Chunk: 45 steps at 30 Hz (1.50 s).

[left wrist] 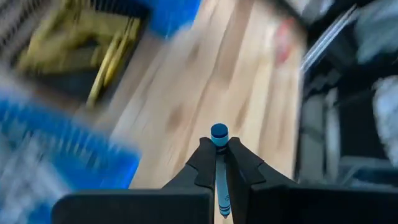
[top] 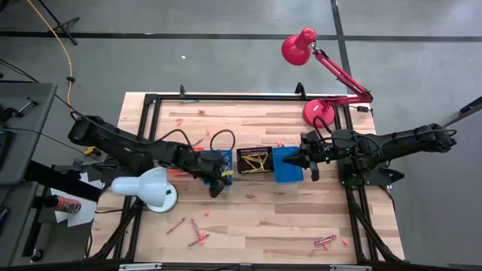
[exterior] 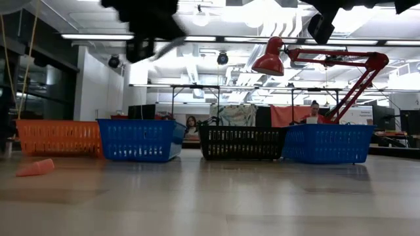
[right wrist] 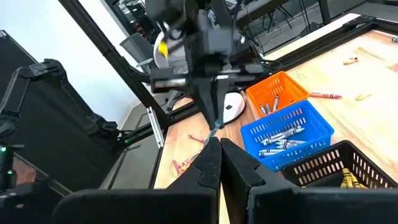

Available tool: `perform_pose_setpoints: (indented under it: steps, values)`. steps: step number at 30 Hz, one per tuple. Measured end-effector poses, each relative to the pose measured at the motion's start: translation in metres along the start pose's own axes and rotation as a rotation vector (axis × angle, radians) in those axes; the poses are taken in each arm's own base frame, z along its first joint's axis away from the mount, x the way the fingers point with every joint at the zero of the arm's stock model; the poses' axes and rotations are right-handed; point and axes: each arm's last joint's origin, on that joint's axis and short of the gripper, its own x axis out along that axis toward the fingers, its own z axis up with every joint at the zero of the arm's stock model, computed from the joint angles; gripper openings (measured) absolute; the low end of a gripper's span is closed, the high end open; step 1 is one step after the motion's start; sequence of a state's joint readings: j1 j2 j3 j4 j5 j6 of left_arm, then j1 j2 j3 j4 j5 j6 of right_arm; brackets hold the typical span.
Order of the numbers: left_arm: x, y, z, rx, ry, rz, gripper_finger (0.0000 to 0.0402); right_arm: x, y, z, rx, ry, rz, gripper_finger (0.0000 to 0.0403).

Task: Sort crayons
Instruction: Put the blue crayon into the orange bin

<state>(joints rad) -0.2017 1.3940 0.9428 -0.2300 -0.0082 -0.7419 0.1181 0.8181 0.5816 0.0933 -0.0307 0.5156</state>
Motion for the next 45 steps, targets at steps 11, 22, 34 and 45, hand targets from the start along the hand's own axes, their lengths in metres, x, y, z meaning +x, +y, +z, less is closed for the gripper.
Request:
perform_pose_setpoints:
  steps: [11, 22, 34, 45]
  values:
    - [-0.042, -0.02, 0.082, 0.382, -0.562, 0.117, 0.0, -0.002, 0.006, 0.016, 0.036, -0.202, 0.012, 0.0]
    - [-0.072, -0.025, 0.09, 0.54, -0.646, 0.21, 0.0, 0.01, 0.004, 0.02, -0.089, -0.296, -0.064, 0.0]
    - [-0.069, -0.021, 0.086, 0.546, -0.582, 0.215, 0.0, 0.015, 0.004, 0.019, -0.073, -0.293, -0.046, 0.0]
    - [-0.069, 0.019, 0.041, 0.417, -0.087, 0.577, 0.0, 0.016, 0.004, 0.018, -0.076, -0.288, -0.046, 0.0]
